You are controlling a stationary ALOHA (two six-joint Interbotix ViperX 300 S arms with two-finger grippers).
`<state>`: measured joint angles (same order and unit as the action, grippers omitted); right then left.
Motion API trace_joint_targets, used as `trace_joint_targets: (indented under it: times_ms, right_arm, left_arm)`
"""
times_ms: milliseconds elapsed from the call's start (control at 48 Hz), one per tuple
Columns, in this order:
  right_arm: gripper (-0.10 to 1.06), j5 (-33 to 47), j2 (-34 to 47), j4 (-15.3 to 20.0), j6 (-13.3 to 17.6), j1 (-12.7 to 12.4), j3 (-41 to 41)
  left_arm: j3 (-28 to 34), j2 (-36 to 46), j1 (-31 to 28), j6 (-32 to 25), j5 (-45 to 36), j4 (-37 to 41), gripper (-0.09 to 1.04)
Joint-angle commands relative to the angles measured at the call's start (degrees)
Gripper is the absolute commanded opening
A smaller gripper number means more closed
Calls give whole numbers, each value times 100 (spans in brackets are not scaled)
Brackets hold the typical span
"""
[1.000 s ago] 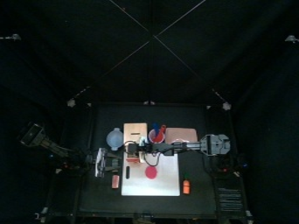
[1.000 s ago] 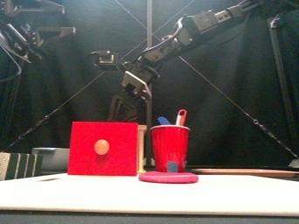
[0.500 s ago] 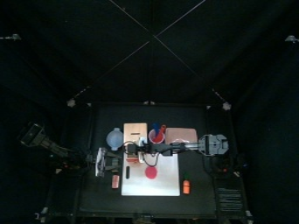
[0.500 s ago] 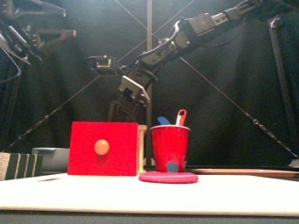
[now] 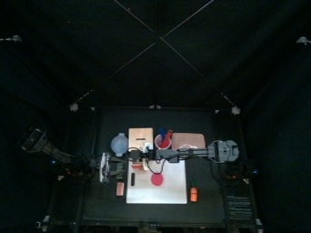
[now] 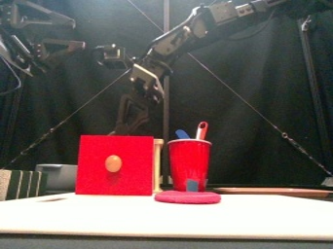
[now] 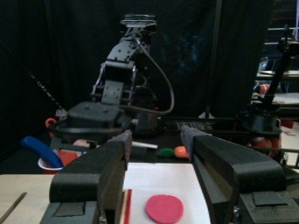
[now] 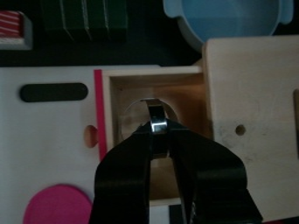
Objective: Get the cutter from the drawer then cut the dough then place the extra dough in the bowl
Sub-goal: Place the cutter on the board
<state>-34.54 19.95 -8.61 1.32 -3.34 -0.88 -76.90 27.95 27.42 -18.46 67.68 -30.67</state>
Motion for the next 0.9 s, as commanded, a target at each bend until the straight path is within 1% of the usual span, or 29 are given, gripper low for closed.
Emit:
trace_joint_targets:
  times_ms: [21, 312, 438, 542, 667, 688, 750, 812, 833, 896]
  right_arm:
    - [52, -88, -422, 0, 9, 26, -264]
    - [52, -334, -817, -185, 9, 97, -396]
    - [52, -694, -1081, -308, 26, 123, -360]
    - [52, -1125, -1354, -413, 141, 158, -264]
    - [52, -1617, -1714, -606, 483, 281, 53]
    - [52, -1731, -1793, -677, 615, 325, 185]
    - [52, -1934, -1978, -817, 861, 439, 519]
    - [52, -2065, -2171, -923, 1160, 580, 940]
    - [52, -2074, -2259, -984, 1345, 659, 1151]
    - [52, -2013, -2443, -1063, 1749, 844, 1608]
  left_arm:
    - [70, 9, -9, 0, 18, -44, 85]
    - [44, 9, 0, 0, 26, -176, 85]
    - [35, 9, 0, 0, 26, -220, 85]
    - [35, 0, -9, 9, 18, -237, 85]
    - [35, 9, 0, 18, 18, -281, 85]
    - [35, 0, 0, 35, 18, -290, 85]
    - [35, 0, 0, 62, -9, -325, 85]
    - [35, 9, 0, 79, -44, -343, 85]
    - [35, 0, 0, 79, -62, -352, 85]
    - [44, 9, 0, 88, -88, -369, 85]
